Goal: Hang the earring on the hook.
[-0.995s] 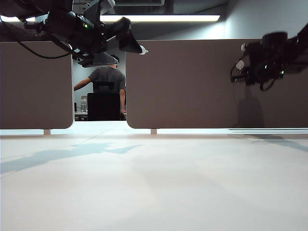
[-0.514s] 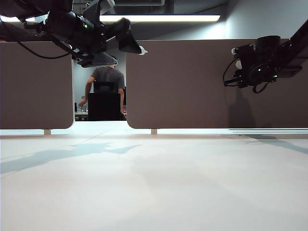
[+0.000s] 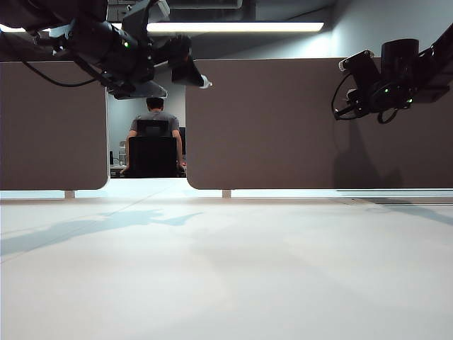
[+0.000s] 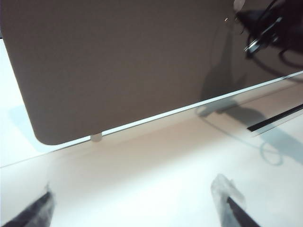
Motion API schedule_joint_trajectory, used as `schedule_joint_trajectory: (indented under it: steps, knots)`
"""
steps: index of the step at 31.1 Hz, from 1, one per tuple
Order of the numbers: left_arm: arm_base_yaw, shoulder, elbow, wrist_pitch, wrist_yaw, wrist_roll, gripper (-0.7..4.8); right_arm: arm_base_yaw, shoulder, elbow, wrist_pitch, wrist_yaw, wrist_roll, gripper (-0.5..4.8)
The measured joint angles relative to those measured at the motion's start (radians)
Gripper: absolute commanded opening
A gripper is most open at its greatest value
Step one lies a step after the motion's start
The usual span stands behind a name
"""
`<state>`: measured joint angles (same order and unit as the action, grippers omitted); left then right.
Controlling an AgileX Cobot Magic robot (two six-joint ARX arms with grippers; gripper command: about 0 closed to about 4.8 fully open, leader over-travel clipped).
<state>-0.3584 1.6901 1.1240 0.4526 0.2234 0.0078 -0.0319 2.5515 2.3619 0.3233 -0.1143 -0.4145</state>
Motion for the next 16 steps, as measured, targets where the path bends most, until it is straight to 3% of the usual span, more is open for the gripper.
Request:
schedule_joint_trajectory:
  steps: [8,16]
  knots:
    - [0.011,0.029,0.0,-0.003,-0.007,0.003,4.79,-0.015,-0.105,0.0,-0.223,0.04,0.013,-0.06]
    - [0.011,0.029,0.0,-0.001,-0.009,0.003,4.79,-0.016,-0.108,0.0,-0.204,-0.015,0.021,-0.06]
